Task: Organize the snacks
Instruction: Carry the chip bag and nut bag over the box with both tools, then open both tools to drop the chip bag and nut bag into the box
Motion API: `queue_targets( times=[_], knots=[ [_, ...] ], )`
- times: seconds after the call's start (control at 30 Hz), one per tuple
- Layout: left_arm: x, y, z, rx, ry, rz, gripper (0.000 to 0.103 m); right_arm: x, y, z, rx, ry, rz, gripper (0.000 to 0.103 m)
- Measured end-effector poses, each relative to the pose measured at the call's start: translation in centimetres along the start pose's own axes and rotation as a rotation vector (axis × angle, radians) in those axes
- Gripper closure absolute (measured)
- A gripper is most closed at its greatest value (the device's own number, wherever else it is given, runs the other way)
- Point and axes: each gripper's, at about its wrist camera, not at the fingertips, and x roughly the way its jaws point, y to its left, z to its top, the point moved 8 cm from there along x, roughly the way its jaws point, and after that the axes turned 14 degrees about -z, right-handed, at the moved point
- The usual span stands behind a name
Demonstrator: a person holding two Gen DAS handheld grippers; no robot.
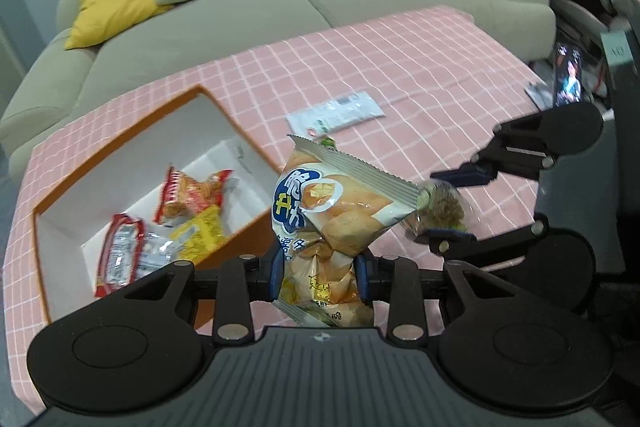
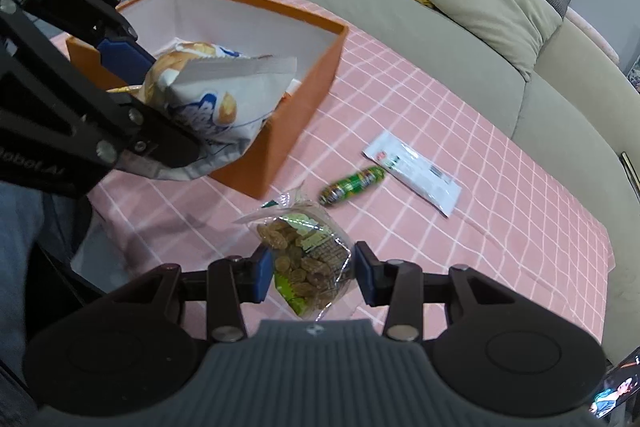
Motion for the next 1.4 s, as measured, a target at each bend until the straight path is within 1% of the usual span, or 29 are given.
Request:
queue_targets(
  times=[0.2,0.33,0.57,0.77,1.03,1.27,1.4],
  knots=[
    [-2.3,2.9,0.4,-0.052,-0.056,0.045,0.065,-0.9,1.3,2.8,-0.015,-0.043,0.016,0.063],
    [-3.3,5.5,0.7,-0.083,-0.074,0.086,0.065,-1.2,2.2,5.4,-0.031,-0.082,0.039,0.063],
    [-4.3,9.7,0.9,-0.120,-0.083,0.152,0.065,-0.9,4.1,9.9,-0.063,-0.136,0.079,0.063],
    [-4.5,12.8,1.2,-0.136,-0.077,0.191,0.065,0.6,5.3,13.3,-0.078,-0.143,0.097,0.063],
    [-2.8,16.3,1.1,-0.170,-0.027,0.209,0.065,4.3,6.9,15.7,-0.103,-0.094,0.103,0.063],
    [0.3,19.2,0.0,-0.256,0.050,0.184,0.065,8.9,8.7,16.4,-0.106,0.010,0.127,0.063],
    [2.1,19.9,-1.1,-0.284,0.102,0.167,0.065,11.0,10.1,16.2,-0.137,0.057,0.127,0.063]
  ],
)
